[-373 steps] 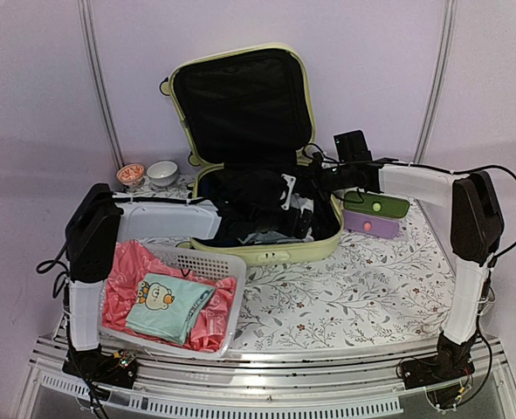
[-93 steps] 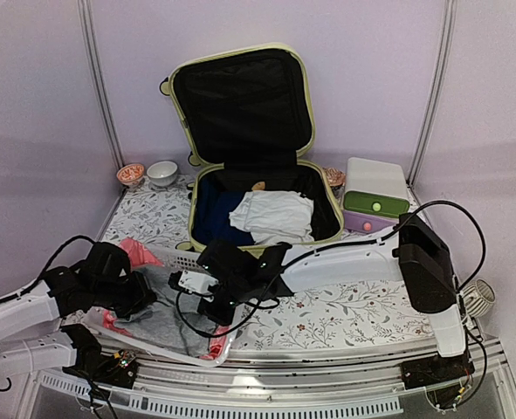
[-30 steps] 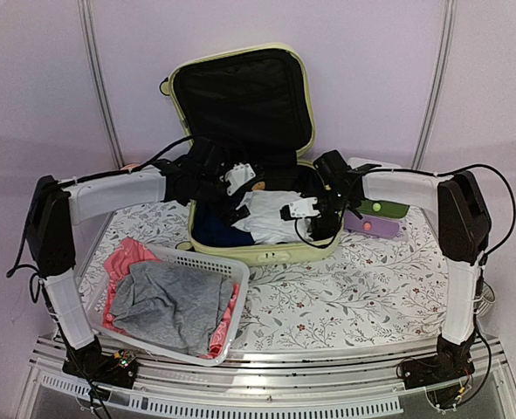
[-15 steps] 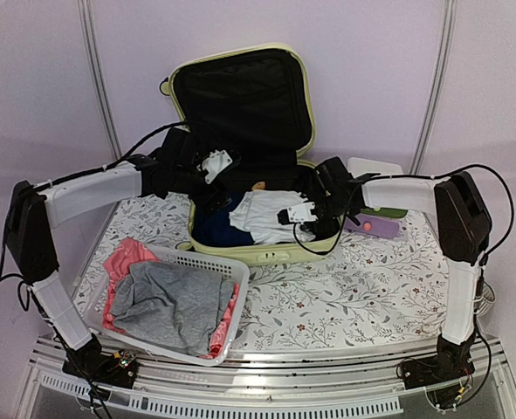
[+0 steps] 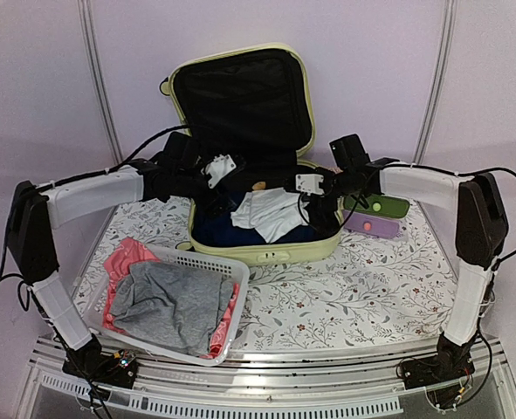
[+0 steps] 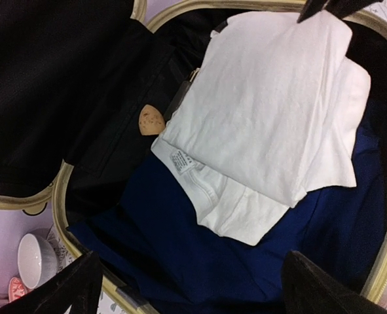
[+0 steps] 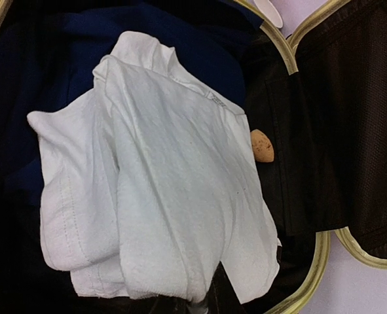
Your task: Open, take out, and arrange the luggage
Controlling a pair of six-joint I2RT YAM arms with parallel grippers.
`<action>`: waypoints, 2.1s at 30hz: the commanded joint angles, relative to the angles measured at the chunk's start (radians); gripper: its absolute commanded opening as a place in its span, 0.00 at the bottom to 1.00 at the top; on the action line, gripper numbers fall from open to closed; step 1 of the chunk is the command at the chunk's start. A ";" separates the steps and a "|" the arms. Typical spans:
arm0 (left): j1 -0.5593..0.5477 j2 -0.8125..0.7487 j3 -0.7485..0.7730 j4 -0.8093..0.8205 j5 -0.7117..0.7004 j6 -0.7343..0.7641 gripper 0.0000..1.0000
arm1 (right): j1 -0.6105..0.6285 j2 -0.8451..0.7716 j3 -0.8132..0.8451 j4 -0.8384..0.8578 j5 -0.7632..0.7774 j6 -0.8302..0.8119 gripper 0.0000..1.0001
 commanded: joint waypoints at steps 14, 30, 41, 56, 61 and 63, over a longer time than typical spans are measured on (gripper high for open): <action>-0.055 0.162 -0.095 0.376 0.021 0.296 0.98 | -0.014 -0.029 0.065 -0.012 -0.066 0.072 0.02; -0.049 0.223 -0.020 0.245 0.218 0.379 0.96 | -0.015 -0.020 0.067 -0.015 -0.060 0.089 0.02; -0.046 0.352 0.098 0.202 0.174 0.375 0.57 | -0.015 -0.019 0.069 -0.015 -0.068 0.111 0.02; -0.045 0.149 0.055 0.230 0.085 0.385 0.00 | -0.015 -0.051 0.076 -0.025 -0.078 0.151 0.02; -0.044 0.106 0.118 0.157 0.053 0.374 0.00 | -0.015 -0.067 0.127 -0.070 -0.089 0.201 0.02; -0.043 0.103 0.168 0.095 0.029 0.368 0.00 | -0.014 -0.060 0.180 -0.127 -0.103 0.238 0.02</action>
